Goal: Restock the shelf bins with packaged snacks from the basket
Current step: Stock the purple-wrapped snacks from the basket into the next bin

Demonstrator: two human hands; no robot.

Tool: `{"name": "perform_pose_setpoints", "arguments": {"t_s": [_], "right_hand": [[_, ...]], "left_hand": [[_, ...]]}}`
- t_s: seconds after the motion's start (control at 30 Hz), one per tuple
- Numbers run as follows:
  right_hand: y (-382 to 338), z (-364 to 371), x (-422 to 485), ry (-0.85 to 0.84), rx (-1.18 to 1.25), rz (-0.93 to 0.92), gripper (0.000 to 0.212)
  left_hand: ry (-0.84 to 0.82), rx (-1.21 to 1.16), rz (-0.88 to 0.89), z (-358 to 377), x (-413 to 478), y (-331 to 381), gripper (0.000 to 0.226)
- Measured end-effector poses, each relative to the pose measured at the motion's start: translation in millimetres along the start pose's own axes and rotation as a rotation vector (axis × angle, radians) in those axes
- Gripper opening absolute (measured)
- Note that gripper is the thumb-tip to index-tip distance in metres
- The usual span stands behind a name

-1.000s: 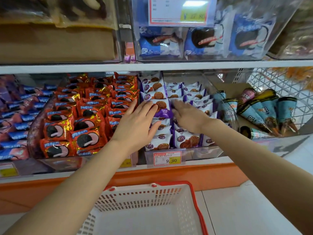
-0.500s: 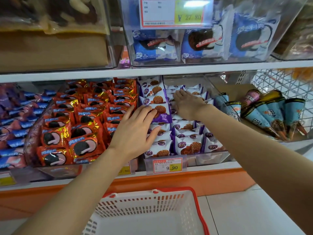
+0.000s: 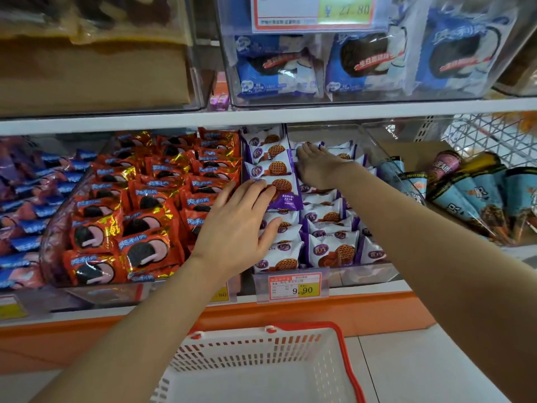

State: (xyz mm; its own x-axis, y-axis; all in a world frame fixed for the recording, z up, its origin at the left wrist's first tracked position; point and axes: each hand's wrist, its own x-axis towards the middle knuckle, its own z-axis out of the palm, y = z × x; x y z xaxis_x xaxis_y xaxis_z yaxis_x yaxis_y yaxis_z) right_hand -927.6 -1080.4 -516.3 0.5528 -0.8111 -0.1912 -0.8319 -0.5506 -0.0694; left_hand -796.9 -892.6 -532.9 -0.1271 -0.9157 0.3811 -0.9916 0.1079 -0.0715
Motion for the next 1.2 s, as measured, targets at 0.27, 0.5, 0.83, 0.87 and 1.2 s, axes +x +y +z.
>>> {"name": "perform_pose_setpoints", "arguments": {"t_s": [0.27, 0.5, 0.83, 0.87, 1.2], "right_hand": [[43.4, 6.5, -44.8, 0.052, 0.019, 0.094, 0.055], [56.5, 6.1, -20.2, -0.012, -0.043, 0.191, 0.061], [32.9, 10.6, -29.0, 0.074, 0.016, 0.112, 0.053], [33.7, 11.8, -30.1, 0.054, 0.024, 0.100, 0.053], [26.7, 41.2, -141.3, 0.054, 0.117, 0.163, 0.060]], "left_hand": [[-0.008, 0.023, -0.013, 0.6, -0.4, 2.3, 0.057], [-0.034, 0.031, -0.018, -0.9, -0.5, 2.8, 0.057], [-0.038, 0.043, -0.022, -1.3, -0.5, 3.7, 0.055], [-0.040, 0.043, -0.023, -1.5, -0.9, 3.7, 0.055], [-0.027, 0.020, -0.020, -1.8, -1.6, 4.3, 0.055]]}}
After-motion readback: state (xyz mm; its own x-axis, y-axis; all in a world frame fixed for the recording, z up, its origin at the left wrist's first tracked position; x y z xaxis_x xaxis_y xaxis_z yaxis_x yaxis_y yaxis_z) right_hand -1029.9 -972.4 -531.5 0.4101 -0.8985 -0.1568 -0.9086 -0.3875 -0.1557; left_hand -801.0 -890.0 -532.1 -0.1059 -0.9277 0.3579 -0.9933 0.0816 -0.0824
